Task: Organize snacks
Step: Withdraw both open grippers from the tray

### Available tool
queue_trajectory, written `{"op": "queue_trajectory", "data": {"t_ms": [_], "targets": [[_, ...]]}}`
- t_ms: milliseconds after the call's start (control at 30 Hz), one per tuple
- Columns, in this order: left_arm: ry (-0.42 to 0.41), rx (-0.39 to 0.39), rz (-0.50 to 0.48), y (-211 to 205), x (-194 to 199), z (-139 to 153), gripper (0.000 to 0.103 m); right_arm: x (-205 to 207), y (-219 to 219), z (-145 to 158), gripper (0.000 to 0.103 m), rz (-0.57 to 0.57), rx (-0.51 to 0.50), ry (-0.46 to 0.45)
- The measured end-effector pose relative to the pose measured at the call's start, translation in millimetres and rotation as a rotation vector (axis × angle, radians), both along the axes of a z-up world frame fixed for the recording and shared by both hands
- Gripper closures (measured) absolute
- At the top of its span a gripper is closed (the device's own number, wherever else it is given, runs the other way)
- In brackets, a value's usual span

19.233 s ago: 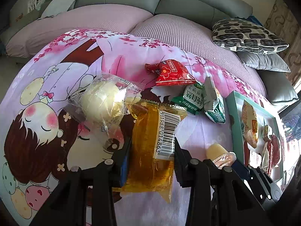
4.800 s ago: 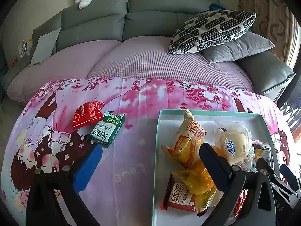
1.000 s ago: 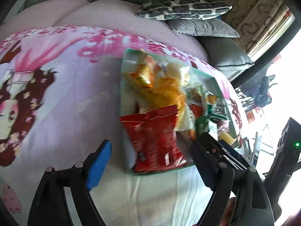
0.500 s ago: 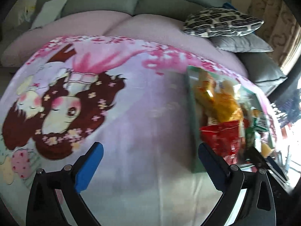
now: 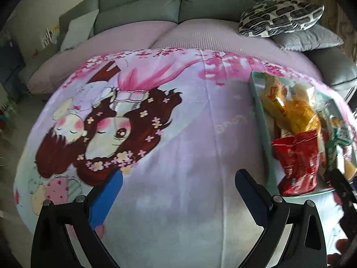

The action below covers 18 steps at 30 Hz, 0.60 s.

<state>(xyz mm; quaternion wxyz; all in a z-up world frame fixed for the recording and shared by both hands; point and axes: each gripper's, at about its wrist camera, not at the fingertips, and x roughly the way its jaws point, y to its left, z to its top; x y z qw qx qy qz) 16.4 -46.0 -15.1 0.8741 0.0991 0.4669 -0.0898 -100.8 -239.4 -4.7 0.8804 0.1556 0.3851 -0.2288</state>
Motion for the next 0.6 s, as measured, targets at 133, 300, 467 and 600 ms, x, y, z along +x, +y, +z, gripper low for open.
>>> {"op": "queue_trajectory", "data": {"t_ms": [133,300,467,600], "targets": [[0.003,0.011,-0.010,-2.8,-1.4,-1.5,0.002,0.4,3.4,1.6,0.000,0.012,-0.023,0.009],[0.017,0.058,-0.024,-8.4,-1.5,-9.0,0.002,0.0,4.6,0.2,0.000,0.018,-0.026,0.018],[0.024,0.064,-0.028,-9.3,-1.3,-12.9,0.002,-0.4,5.6,-2.7,0.000,0.027,-0.027,0.029],[0.012,0.059,-0.041,-9.5,-2.5,-11.8,0.002,-0.6,5.3,-5.2,0.000,0.029,-0.023,0.037]]}}
